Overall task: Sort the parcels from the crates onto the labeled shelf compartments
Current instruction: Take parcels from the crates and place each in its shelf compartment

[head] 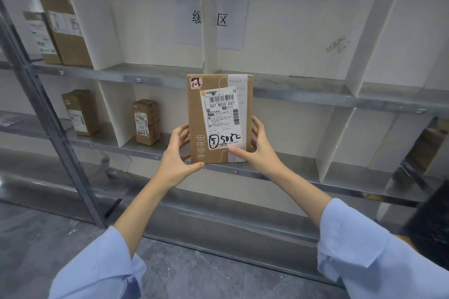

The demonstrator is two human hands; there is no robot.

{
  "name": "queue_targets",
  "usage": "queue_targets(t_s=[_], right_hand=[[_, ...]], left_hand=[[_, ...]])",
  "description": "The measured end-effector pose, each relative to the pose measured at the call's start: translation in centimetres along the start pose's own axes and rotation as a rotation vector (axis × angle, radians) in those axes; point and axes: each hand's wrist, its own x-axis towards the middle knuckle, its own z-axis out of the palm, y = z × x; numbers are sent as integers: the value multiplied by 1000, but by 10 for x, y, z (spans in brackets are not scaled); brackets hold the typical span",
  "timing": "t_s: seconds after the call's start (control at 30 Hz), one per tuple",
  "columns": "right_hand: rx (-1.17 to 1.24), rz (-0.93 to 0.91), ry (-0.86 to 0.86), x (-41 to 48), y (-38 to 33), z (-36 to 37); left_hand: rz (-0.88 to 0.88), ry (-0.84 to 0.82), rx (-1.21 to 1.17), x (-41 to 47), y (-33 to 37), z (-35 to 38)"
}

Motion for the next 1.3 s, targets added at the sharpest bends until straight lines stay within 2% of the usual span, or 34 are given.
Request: queue_targets(t_s=[0.13, 0.37, 0.53, 0.87, 0.97, 1.3], right_hand=[[23, 5, 70, 17, 0, -18], [86, -113, 214, 69, -16, -51], [113, -177, 335, 131, -23, -71], [93, -194, 418, 258, 4, -80], [55, -179, 408, 288, 17, -79], [-20, -161, 382, 328, 48, -80]], left_hand=[[67, -19, 10, 25, 8, 11], [160, -34, 15, 99, 44, 13], [215, 23, 138, 166, 60, 2], [133, 125, 440, 221, 16, -7], [100, 127, 619, 228, 0, -10], [22, 121, 842, 237, -40, -4]])
